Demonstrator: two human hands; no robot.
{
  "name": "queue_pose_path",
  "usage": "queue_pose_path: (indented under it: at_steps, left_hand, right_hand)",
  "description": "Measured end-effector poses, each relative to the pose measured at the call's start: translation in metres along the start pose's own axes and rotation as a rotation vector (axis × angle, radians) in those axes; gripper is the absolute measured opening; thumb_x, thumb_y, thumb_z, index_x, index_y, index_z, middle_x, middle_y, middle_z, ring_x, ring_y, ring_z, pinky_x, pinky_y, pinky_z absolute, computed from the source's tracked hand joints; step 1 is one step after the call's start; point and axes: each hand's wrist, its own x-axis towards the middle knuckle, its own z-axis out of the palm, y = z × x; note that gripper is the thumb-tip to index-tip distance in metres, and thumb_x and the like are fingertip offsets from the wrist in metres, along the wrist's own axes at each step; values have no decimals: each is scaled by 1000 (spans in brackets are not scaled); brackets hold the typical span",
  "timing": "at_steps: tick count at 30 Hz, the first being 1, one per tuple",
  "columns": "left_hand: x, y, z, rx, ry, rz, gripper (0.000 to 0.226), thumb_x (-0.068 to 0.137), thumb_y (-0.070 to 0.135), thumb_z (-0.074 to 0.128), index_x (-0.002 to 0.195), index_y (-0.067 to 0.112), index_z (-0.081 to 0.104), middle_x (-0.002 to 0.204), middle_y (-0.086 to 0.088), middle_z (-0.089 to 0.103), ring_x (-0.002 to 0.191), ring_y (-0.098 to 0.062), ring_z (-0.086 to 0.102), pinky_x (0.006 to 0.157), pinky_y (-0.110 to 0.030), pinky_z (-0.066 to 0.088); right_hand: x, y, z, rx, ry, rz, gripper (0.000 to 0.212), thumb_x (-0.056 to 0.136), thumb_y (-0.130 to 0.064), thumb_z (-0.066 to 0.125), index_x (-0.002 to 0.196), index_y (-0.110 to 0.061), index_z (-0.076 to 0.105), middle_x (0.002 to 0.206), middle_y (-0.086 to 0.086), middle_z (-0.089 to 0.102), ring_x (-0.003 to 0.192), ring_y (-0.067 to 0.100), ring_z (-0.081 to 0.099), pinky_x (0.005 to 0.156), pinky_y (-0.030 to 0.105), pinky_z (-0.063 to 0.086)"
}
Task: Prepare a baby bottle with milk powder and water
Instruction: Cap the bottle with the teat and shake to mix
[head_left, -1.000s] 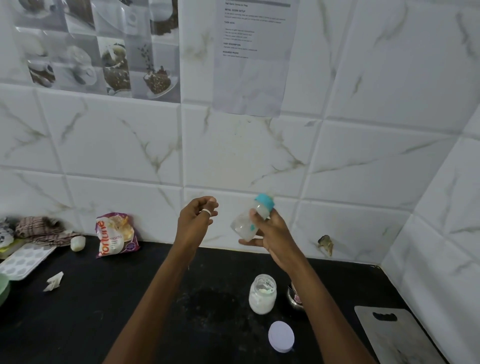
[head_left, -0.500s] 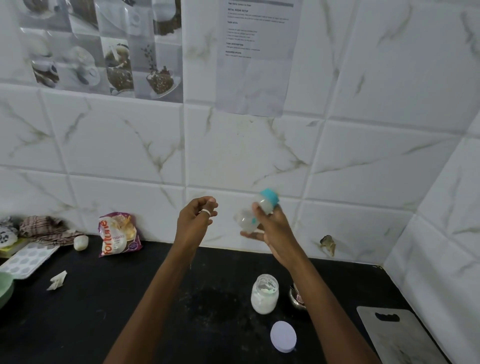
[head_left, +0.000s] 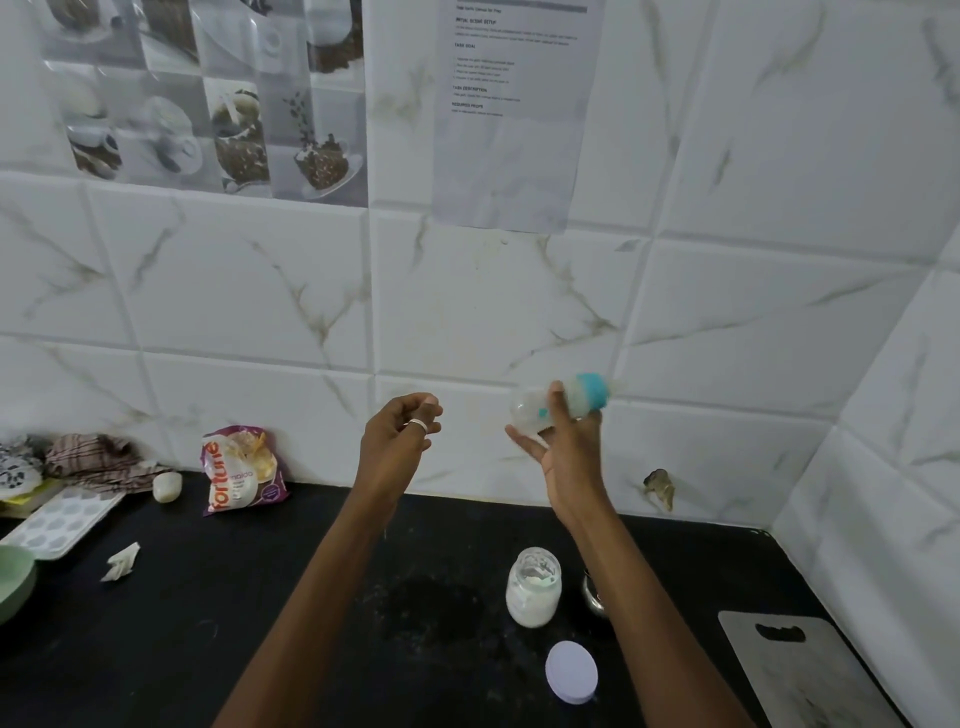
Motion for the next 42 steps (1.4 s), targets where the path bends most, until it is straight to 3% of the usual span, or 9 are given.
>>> queue_pose_path:
  at_steps: [7, 11, 15, 20, 23, 28, 32, 36, 42]
  left_hand:
    - [0, 2, 1, -2, -7, 9, 9, 104, 29, 60, 108, 28, 68, 109, 5, 75, 96, -10, 73, 88, -30, 58]
    - [2, 4, 0, 4, 2, 9, 10, 104, 28, 60, 110, 27, 67, 109, 4, 75, 97, -10, 73, 87, -30, 57]
    - [2, 3, 2, 6, -11, 11, 8, 104, 30, 60, 108, 29, 68, 109, 5, 75, 98, -11, 73, 88, -30, 57]
    - [3, 3, 3, -6, 1, 0, 8, 104, 27, 60, 107, 29, 68, 108, 5, 75, 97, -11, 73, 84, -27, 57]
    - [4, 3, 2, -5, 0, 3, 8, 104, 27, 61, 106, 29, 68, 108, 5, 76, 95, -9, 73, 86, -29, 57]
    - [5, 3, -1, -4, 19, 0, 9, 104, 26, 60, 105, 30, 68, 107, 5, 76, 96, -10, 73, 87, -30, 57]
    - [5, 2, 2, 1, 6, 4, 9, 104, 26, 61, 107, 28, 68, 108, 4, 76, 94, -8, 73, 87, -29, 58]
    - [5, 2, 4, 4, 9, 3, 9, 104, 26, 60, 106, 29, 68, 108, 4, 75, 97, -11, 73, 85, -28, 57]
    - [2, 2, 3, -1, 6, 4, 9, 104, 27, 59, 106, 28, 68, 108, 4, 76, 96, -11, 73, 85, -28, 57]
  right_hand:
    - [6, -1, -10, 32, 16, 22, 66, 92, -33, 71, 147, -12, 40, 133, 19, 58, 118, 39, 66, 80, 53, 63]
    - [1, 2, -10, -255, -194, 108, 66, 85, -37, 73, 141, -15, 47, 135, 20, 58, 115, 36, 68, 85, 60, 61]
    - [6, 0, -8, 48, 4, 37, 59, 94, -33, 68, 144, -14, 43, 131, 16, 60, 116, 36, 68, 79, 51, 64]
    - [-1, 10, -7, -310, -218, 133, 67, 84, -43, 73, 140, -18, 48, 136, 17, 58, 113, 34, 70, 84, 58, 62]
    - [3, 12, -10, 28, -35, 86, 65, 89, -38, 70, 144, -13, 44, 133, 19, 60, 113, 39, 70, 79, 51, 64]
    - [-2, 18, -10, -281, -198, 149, 68, 82, -43, 72, 139, -15, 47, 137, 19, 58, 114, 35, 69, 86, 58, 61]
    - [5, 16, -9, -12, -4, 62, 61, 94, -35, 68, 146, -16, 41, 134, 16, 59, 117, 37, 68, 84, 54, 62]
    - [-3, 19, -6, -377, -270, 136, 58, 92, -38, 69, 142, -20, 45, 135, 13, 58, 117, 31, 67, 88, 59, 61]
    - [-1, 18, -8, -118, -46, 81, 53, 96, -35, 66, 141, -19, 42, 132, 15, 60, 113, 31, 70, 83, 53, 63]
